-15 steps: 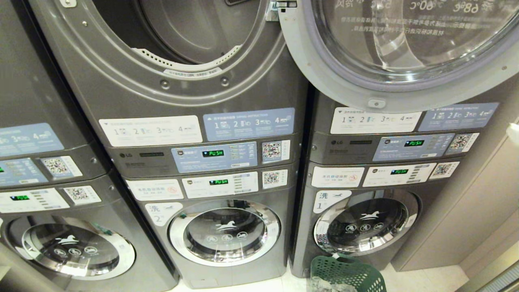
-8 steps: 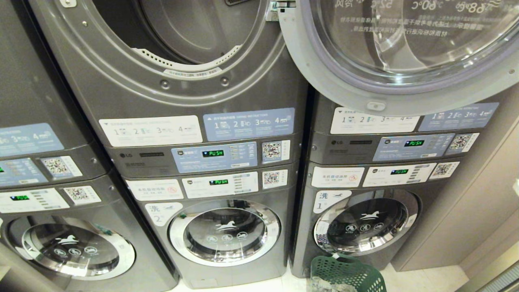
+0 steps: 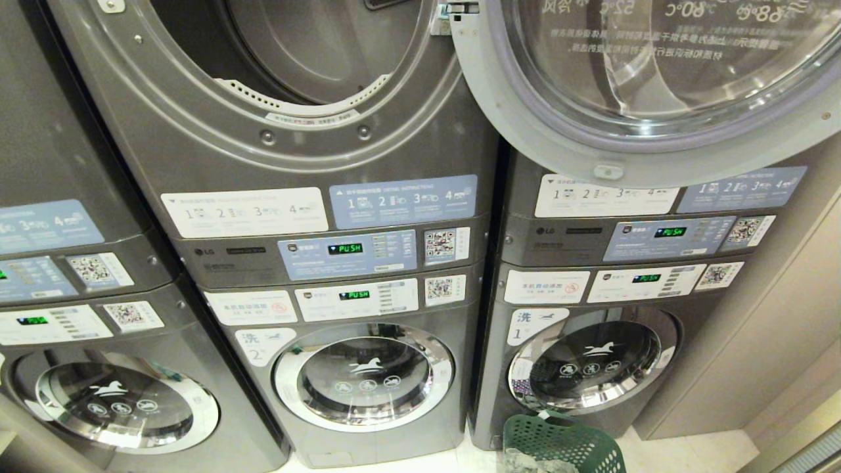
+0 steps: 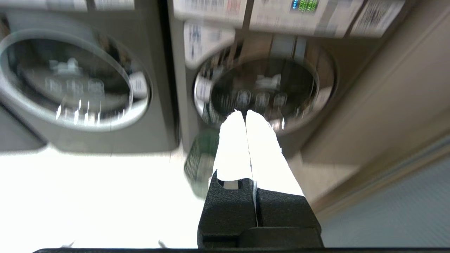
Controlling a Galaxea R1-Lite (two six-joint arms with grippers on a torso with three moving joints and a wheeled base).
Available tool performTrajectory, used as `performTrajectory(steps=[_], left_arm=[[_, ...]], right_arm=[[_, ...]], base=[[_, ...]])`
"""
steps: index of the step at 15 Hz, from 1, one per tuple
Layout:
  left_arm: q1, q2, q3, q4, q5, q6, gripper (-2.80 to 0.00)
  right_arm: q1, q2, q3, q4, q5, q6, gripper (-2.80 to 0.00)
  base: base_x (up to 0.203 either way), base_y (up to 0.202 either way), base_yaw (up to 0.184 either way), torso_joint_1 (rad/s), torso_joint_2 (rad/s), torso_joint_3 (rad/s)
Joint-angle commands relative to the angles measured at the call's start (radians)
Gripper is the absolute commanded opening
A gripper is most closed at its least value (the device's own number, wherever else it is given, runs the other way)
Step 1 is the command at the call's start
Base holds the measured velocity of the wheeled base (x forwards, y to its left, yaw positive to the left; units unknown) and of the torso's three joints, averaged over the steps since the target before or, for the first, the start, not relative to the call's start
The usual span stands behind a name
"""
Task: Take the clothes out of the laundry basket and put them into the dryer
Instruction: Take the clothes out of the basket
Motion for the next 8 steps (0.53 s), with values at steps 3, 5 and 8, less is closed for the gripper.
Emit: performTrajectory(steps=[3, 5, 8], left_arm=[[-0.001, -0.001, 0.000, 0.000, 0.001, -0.002, -2.80], [0.001, -0.001, 0.000, 0.000, 0.001, -0.002, -2.80], [0.000, -0.001, 0.000, 0.000, 0.000, 0.001, -2.80]], right_arm=[[0.013, -0.163, 0.036, -0.002, -0.029, 0.020, -2.80], [0.013, -0.162, 0.047, -0.024, -0.036, 0.090, -2.80], [0.013, -0.162, 0.047, -0.024, -0.038, 0.096, -2.80]], base=[[0.000, 0.000, 0.000, 0.000, 0.00, 0.000], [0.000, 0.000, 0.000, 0.000, 0.00, 0.000], [0.000, 0.000, 0.000, 0.000, 0.00, 0.000]])
